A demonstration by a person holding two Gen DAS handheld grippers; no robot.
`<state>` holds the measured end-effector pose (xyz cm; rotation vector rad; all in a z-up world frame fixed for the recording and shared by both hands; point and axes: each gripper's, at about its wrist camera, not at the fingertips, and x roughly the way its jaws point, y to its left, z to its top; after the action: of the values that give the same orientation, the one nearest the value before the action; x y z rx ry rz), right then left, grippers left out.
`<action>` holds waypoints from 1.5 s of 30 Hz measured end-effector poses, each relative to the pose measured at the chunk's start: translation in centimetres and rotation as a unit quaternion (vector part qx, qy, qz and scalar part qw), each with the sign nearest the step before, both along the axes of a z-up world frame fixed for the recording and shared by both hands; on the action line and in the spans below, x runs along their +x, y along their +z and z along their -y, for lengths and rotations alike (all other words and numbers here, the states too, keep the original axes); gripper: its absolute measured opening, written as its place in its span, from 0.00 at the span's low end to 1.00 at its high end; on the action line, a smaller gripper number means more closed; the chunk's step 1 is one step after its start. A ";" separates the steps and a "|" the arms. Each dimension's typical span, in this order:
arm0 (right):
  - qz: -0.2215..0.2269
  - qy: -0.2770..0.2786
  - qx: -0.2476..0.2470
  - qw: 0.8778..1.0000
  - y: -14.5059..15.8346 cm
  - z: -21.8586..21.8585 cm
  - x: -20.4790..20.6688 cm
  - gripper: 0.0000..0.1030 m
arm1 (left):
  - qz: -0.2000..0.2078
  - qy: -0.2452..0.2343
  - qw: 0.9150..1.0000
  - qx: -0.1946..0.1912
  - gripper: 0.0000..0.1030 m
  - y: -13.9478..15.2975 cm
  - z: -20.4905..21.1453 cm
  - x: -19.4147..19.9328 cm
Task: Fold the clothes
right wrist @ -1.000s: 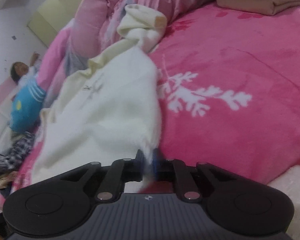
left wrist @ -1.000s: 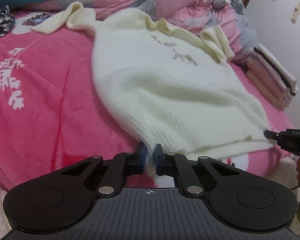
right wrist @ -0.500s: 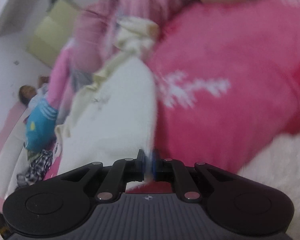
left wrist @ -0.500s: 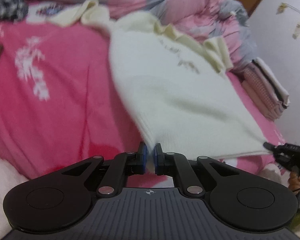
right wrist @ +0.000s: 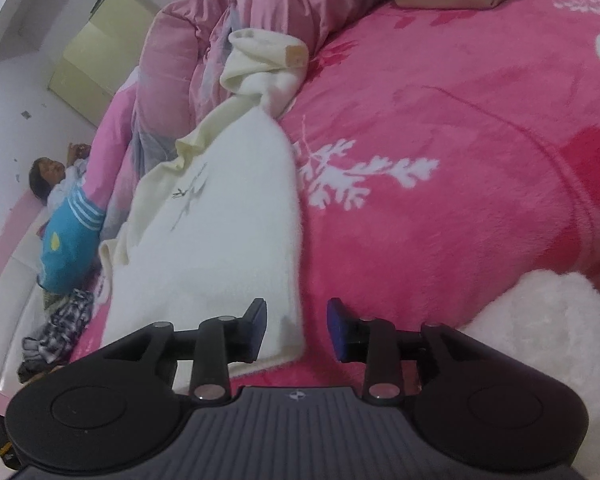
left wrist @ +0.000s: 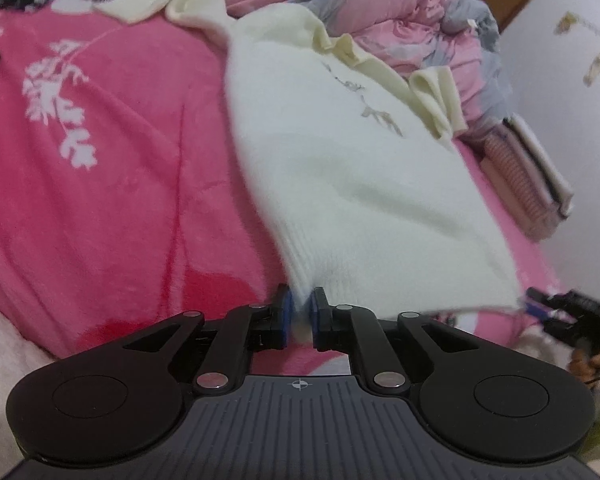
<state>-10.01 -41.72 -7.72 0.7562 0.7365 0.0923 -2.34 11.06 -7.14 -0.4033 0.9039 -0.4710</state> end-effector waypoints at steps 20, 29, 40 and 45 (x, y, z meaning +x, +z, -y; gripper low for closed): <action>0.056 0.074 0.082 0.992 5.0 -0.6 6.4 0.07 | -0.002 0.044 0.973 -0.227 0.04 6.7 -1.7 5.4; 0.203 0.101 0.087 0.970 15.4 -1.7 4.6 0.07 | 0.082 0.030 0.978 -0.192 0.04 12.5 -3.6 2.6; 0.014 0.069 0.055 0.996 0.7 -2.2 0.4 0.07 | -0.025 0.025 0.999 -0.032 0.04 2.6 -3.5 -2.5; -0.016 0.066 0.010 0.998 -0.9 -2.4 -0.5 0.07 | -0.028 0.024 0.999 -0.014 0.04 1.6 -4.1 -2.3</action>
<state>-10.52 -39.31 -8.62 0.7292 0.8172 0.2084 -4.59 15.12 -5.50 -0.4649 0.9412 -0.4300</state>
